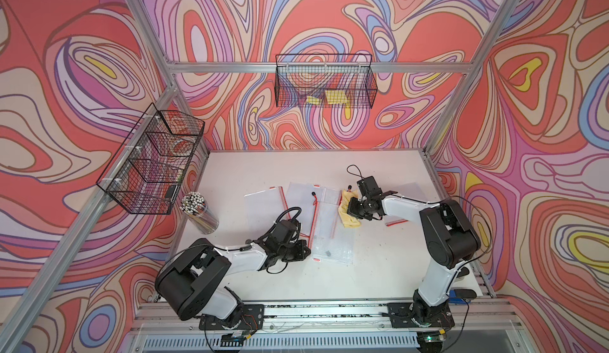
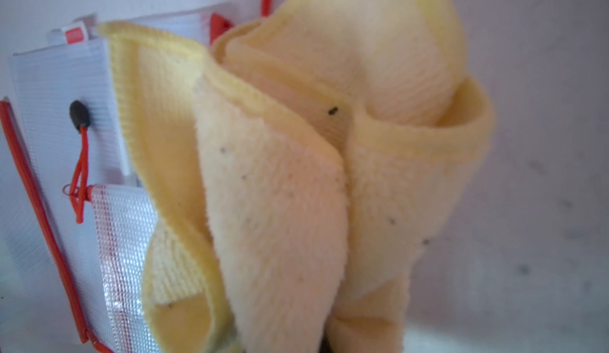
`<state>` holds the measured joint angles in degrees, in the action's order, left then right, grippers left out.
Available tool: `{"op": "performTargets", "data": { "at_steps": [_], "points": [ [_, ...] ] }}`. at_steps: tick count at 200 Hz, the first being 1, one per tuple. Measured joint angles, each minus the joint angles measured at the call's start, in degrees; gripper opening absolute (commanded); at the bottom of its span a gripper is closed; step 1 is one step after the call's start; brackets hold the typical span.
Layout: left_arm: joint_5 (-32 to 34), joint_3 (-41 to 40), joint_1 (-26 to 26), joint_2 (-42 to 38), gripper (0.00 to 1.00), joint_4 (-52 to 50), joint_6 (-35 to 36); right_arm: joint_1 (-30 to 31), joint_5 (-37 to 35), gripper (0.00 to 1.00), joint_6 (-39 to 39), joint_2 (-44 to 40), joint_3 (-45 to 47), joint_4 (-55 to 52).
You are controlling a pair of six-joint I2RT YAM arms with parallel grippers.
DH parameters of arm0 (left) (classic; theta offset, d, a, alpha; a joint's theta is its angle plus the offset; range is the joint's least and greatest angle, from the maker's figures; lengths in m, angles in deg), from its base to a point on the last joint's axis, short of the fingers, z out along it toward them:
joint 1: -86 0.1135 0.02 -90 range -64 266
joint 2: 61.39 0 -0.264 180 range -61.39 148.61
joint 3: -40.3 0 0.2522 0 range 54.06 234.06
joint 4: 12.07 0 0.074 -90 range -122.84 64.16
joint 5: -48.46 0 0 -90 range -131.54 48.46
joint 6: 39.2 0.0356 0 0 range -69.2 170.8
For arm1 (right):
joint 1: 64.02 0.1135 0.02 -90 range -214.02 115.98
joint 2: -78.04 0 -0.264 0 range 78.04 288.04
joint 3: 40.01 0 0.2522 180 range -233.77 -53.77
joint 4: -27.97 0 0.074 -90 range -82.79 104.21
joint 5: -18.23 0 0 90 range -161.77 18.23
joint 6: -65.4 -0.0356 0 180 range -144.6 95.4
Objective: Wipe the document bag
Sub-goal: Wipe the dirt from the document bag.
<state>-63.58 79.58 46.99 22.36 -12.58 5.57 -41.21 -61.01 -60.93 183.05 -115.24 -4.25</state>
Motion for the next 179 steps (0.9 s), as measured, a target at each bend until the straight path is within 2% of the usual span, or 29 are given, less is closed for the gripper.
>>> {"op": "performTargets", "data": {
  "at_steps": [40, 62, 84, 109, 164, 179],
  "points": [
    [-0.72, 0.74, 0.0, 1.11, 0.0, 0.31, -0.02, 15.8, 2.1, 0.0, -2.93, 0.22, -3.43, 2.14],
    [-0.92, 0.81, 0.0, 1.31, 0.0, 0.5, -0.02, 17.75, 3.1, 0.0, -4.26, 2.49, -4.61, 4.48],
    [-0.87, 0.81, 0.0, 1.31, 0.0, 0.5, 0.0, 15.56, 2.08, 0.0, -4.5, 5.49, -4.94, 4.39],
    [-0.46, 0.83, 0.0, 1.18, 0.0, 0.5, 0.02, 11.72, 1.9, 0.0, -3.76, 4.94, -4.11, 5.01],
    [-0.39, 0.83, 0.0, 1.07, 0.0, 0.22, 0.02, -5.27, -3.56, 0.0, 2.78, 0.17, -1.4, 0.28],
    [-0.39, 0.83, 0.0, 1.07, 0.0, 0.22, 0.02, -7.39, -4.02, 0.0, 3.74, -1.18, -1.07, -0.9]
  ]
}}
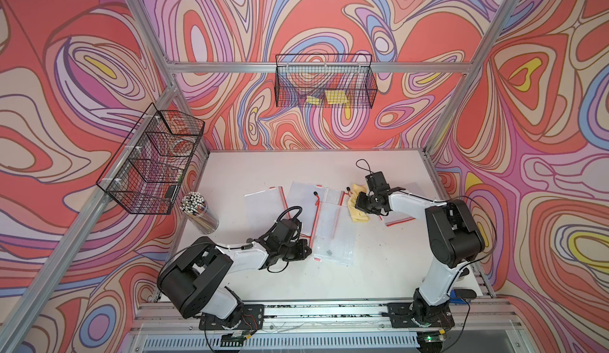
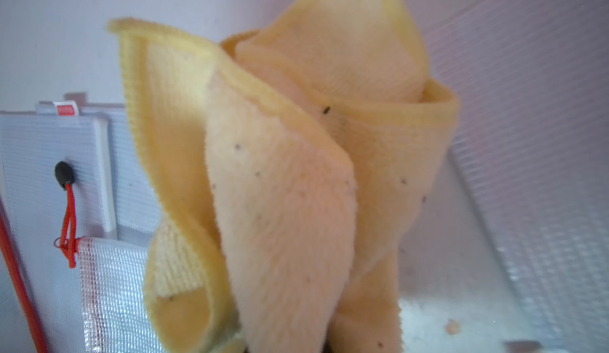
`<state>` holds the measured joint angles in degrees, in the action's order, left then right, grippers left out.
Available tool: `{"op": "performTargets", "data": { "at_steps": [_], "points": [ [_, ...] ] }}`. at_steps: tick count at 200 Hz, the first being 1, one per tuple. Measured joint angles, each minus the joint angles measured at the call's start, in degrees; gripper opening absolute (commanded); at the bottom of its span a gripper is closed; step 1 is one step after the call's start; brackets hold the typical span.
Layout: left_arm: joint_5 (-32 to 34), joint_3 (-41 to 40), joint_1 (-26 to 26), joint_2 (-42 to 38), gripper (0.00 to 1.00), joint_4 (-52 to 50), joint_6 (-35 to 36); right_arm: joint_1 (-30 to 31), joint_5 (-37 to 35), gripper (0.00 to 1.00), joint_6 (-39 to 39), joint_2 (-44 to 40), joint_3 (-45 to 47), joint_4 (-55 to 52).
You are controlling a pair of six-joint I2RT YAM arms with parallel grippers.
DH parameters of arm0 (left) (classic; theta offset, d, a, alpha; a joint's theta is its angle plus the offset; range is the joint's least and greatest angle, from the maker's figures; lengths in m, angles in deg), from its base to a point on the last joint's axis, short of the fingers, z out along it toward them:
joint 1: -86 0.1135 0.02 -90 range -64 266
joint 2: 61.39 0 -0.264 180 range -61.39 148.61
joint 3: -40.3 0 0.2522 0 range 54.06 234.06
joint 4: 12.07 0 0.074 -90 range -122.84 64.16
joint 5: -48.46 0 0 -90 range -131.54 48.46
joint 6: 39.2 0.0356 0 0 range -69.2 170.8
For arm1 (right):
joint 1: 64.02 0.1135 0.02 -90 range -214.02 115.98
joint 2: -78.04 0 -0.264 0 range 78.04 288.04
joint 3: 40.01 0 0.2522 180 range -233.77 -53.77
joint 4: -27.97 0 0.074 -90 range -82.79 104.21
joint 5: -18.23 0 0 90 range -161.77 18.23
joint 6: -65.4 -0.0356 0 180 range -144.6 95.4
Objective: Wipe the document bag
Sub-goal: Wipe the dirt from the document bag.
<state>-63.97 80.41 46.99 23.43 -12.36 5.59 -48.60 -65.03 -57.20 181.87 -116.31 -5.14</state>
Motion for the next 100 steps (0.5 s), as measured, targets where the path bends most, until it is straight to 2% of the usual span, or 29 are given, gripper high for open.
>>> {"op": "performTargets", "data": {
  "at_steps": [10, 23, 55, 68, 81, 100],
  "points": [
    [0.0, -0.02, 0.0, 0.0, 0.0, 0.0, 0.0, 0.57, 1.01, 0.0, 0.07, -1.55, 0.94, 0.02],
    [0.0, 0.0, 0.0, 0.0, 0.0, 0.0, 0.0, 4.11, 2.01, 0.0, -0.48, -3.74, 1.9, 0.02],
    [0.2, 0.17, 0.0, 0.02, 0.0, -0.24, 0.0, 21.79, 3.48, 0.0, -4.46, -4.96, 2.16, 2.73],
    [0.39, 0.46, 0.0, 0.02, 0.0, -0.79, 0.02, 26.67, 5.25, 0.0, -7.02, -4.79, 3.72, 5.16],
    [0.76, 0.96, -0.04, 0.02, 0.0, -1.73, 0.2, 28.46, 6.95, 0.0, -9.62, -4.44, 6.54, 8.02],
    [1.29, 1.6, -0.04, 0.0, 0.0, -2.99, 0.68, 27.87, 7.82, 0.0, -12.52, -2.56, 10.08, 10.1]
  ]
}}
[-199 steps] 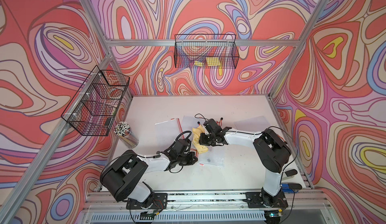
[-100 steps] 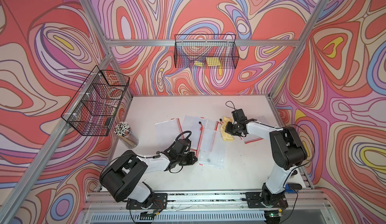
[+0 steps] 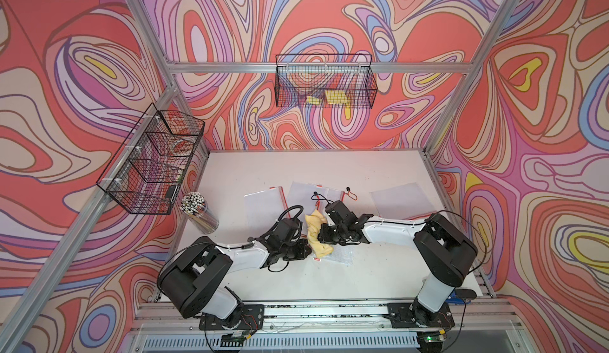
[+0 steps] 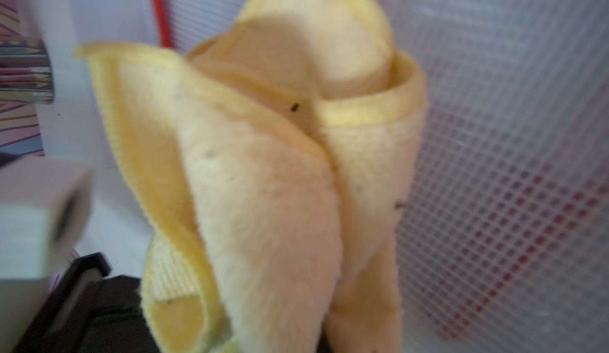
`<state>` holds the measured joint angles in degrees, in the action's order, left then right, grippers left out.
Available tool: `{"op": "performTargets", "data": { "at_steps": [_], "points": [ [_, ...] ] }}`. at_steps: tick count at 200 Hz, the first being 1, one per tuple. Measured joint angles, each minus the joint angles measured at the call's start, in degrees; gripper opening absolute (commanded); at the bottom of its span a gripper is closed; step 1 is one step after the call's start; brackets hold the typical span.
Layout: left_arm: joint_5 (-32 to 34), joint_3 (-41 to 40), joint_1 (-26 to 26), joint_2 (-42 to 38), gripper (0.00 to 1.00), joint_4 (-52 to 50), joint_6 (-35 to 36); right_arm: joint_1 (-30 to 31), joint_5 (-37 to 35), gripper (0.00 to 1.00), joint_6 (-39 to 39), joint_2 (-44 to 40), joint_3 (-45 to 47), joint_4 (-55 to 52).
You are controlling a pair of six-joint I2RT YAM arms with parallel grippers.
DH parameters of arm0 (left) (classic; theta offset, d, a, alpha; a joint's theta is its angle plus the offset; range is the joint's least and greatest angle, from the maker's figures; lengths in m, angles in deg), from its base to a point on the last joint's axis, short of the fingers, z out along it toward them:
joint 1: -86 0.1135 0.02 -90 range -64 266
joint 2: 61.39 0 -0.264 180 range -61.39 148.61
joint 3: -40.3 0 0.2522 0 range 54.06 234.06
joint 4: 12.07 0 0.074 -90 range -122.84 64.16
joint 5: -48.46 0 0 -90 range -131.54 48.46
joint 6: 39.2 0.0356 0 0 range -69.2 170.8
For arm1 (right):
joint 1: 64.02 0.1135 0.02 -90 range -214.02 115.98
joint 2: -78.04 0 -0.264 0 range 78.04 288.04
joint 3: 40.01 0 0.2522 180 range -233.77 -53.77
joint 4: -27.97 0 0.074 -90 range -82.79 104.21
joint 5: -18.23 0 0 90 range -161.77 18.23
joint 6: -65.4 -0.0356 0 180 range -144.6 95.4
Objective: Wipe the document bag
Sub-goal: Wipe the dirt from the document bag.
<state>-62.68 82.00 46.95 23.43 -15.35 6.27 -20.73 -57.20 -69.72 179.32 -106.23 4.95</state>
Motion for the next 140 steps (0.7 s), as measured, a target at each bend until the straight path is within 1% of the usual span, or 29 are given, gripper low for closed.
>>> {"op": "performTargets", "data": {
  "at_steps": [23, 37, 57, 81, 93, 105, 116, 125, 140],
  "points": [
    [0.81, 0.44, -0.02, -0.24, 0.0, -1.09, 0.63, -0.92, 0.35, 0.0, -0.98, 0.07, 0.55, 1.11],
    [1.29, 0.44, -0.02, -0.98, 0.0, -1.7, 0.98, -2.36, 0.0, 0.0, -0.76, -1.46, 2.21, 0.96],
    [1.97, 0.46, -0.04, -2.47, 0.0, -2.23, 1.27, -8.85, -0.2, 0.0, 0.61, -6.49, 6.4, -0.46],
    [3.02, 0.35, -0.02, -3.89, 0.0, -4.09, 1.44, -20.35, -3.3, 0.0, 2.99, -12.55, 11.02, -6.27],
    [3.3, 0.28, -0.02, -3.96, 0.0, -4.55, 1.44, -22.67, -4.79, 0.0, 3.89, -14.97, 11.76, -9.35],
    [3.45, 0.07, -0.02, -3.91, 0.0, -4.81, 1.42, -22.43, -4.63, 0.0, 4.11, -16.57, 11.91, -11.17],
    [3.48, 0.02, 0.0, -3.65, 0.0, -4.79, 1.42, -20.09, -4.59, 0.0, 3.74, -17.59, 11.8, -11.43],
    [3.5, 0.02, 0.0, -3.26, 0.0, -4.74, 1.42, -16.72, -4.79, 0.0, 3.1, -17.73, 11.08, -11.8],
    [3.43, 0.02, 0.0, -2.67, 0.0, -4.68, 1.38, -8.33, -5.6, 0.0, 1.68, -16.33, 8.09, -12.15]
  ]
}}
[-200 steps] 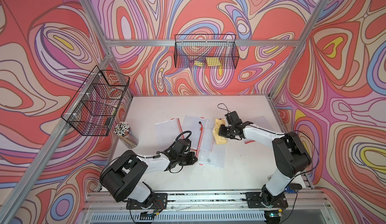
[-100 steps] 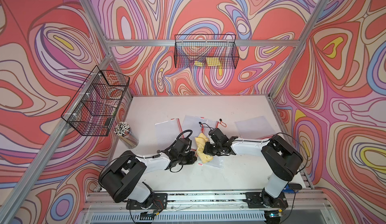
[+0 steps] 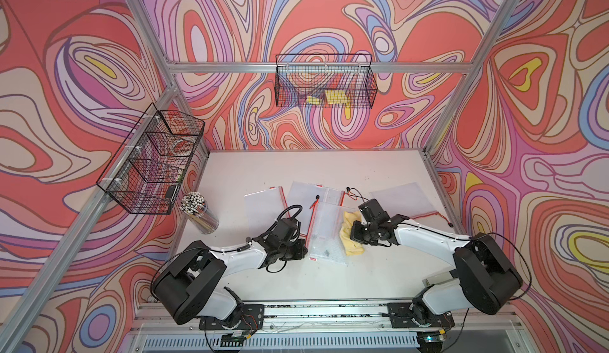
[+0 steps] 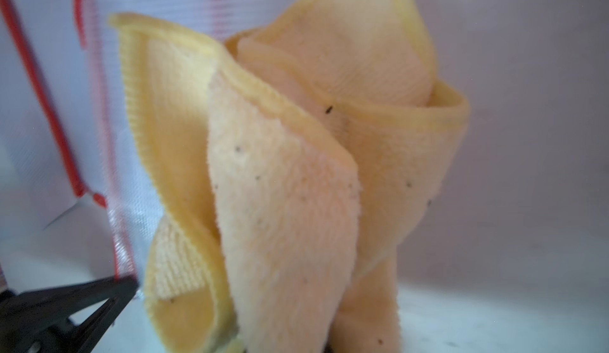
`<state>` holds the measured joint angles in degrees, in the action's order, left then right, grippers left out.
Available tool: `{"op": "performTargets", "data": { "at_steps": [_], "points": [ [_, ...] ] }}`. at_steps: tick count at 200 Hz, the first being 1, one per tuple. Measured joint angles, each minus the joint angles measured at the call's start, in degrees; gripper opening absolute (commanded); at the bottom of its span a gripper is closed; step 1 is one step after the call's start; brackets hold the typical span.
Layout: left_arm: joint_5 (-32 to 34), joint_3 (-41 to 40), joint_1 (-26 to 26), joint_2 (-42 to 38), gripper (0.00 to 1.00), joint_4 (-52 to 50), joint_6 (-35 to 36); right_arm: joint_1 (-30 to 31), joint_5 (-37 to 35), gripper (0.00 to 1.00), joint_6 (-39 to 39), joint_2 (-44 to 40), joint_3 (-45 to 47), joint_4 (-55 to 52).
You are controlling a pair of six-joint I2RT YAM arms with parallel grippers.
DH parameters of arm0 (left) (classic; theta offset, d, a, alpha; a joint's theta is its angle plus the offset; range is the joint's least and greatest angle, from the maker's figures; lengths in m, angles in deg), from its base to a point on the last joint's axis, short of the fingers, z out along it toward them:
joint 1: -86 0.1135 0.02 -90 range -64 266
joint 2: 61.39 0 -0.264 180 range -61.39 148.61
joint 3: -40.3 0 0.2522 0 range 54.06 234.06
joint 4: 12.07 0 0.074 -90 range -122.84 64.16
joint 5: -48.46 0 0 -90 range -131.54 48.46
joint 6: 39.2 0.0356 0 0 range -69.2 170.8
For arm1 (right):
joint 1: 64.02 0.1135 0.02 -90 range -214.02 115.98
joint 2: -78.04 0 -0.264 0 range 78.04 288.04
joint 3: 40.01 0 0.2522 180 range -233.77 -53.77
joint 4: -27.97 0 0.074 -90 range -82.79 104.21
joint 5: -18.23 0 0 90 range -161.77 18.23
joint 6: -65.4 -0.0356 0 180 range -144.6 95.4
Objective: Wipe the document bag
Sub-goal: Wipe the dirt from the document bag.
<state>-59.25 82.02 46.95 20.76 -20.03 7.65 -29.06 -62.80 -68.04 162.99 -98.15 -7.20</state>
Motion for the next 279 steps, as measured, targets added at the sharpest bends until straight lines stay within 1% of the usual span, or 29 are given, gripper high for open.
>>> {"op": "performTargets", "data": {
  "at_steps": [13, 25, 39, 53, 64, 84, 111, 123, 150, 163, 177, 191, 210, 238, 249, 263, 279],
  "points": [
    [0.02, 0.02, 0.0, 0.02, 0.0, 0.02, -0.07, 6.47, 0.04, 0.0, -1.44, 2.6, -3.34, 1.31],
    [0.0, 0.02, 0.0, 0.02, 0.0, 0.02, -0.13, 10.6, 0.5, 0.0, -2.93, 5.25, -5.09, 3.87],
    [0.02, 0.02, 0.0, 0.02, 0.0, 0.02, -0.13, 13.29, 1.27, 0.0, -4.59, 8.52, -5.53, 6.38],
    [0.02, 0.02, 0.0, 0.02, 0.0, 0.0, -0.13, 14.16, 1.53, 0.0, -6.25, 11.74, -5.29, 7.45],
    [0.02, 0.02, -0.02, 0.02, 0.0, -0.04, -0.11, 14.16, 1.75, 0.0, -7.34, 12.39, -4.98, 8.63],
    [0.0, 0.13, -0.02, 0.02, 0.0, -0.02, -0.11, 14.25, 0.13, 0.0, -8.79, 11.5, -4.26, 8.55],
    [0.0, 0.13, -0.11, 0.02, 0.0, -0.07, -0.07, 13.55, -5.81, 0.0, -9.18, 7.54, -3.45, 2.8],
    [0.07, 0.13, -0.11, 0.02, 0.0, -0.2, 0.04, 11.72, -8.57, 0.0, -8.96, 4.98, -2.05, -0.87],
    [0.04, 0.15, -0.11, 0.07, 0.0, -0.22, 0.04, 4.02, -13.4, 0.0, -7.23, -0.44, 2.32, -8.5],
    [0.0, 0.17, -0.11, 0.13, 0.0, -0.17, 0.04, 2.19, -16.06, 0.0, -6.47, -2.01, 2.51, -11.87],
    [-0.04, 0.22, -0.11, 0.24, 0.0, -0.07, 0.04, 2.89, -18.29, 0.0, -5.92, -2.32, 1.29, -14.88],
    [-0.24, 0.44, -0.11, 0.61, 0.0, 0.07, 0.04, 5.77, -20.26, 0.0, -5.88, -1.64, -1.6, -17.16],
    [-0.37, 0.57, -0.11, 0.96, 0.0, 0.46, 0.02, 11.08, -22.47, 0.0, -6.19, 1.97, -8.44, -18.49],
    [-0.44, 0.57, -0.11, 0.98, 0.0, 0.57, 0.02, 17.25, -25.7, 0.0, -6.75, 11.93, -18.32, -18.36],
    [-0.42, 0.57, -0.11, 0.98, 0.0, 0.55, 0.04, 18.75, -25.88, 0.0, -7.04, 15.58, -20.04, -17.7],
    [-0.39, 0.57, -0.11, 0.98, 0.0, 0.5, 0.04, 19.82, -25.53, 0.0, -7.45, 19.04, -20.13, -16.28],
    [-0.28, 0.59, -0.04, 0.9, 0.0, 0.35, 0.04, 19.96, -25.42, 0.0, -8.15, 19.54, -19.65, -14.86]
  ]
}}
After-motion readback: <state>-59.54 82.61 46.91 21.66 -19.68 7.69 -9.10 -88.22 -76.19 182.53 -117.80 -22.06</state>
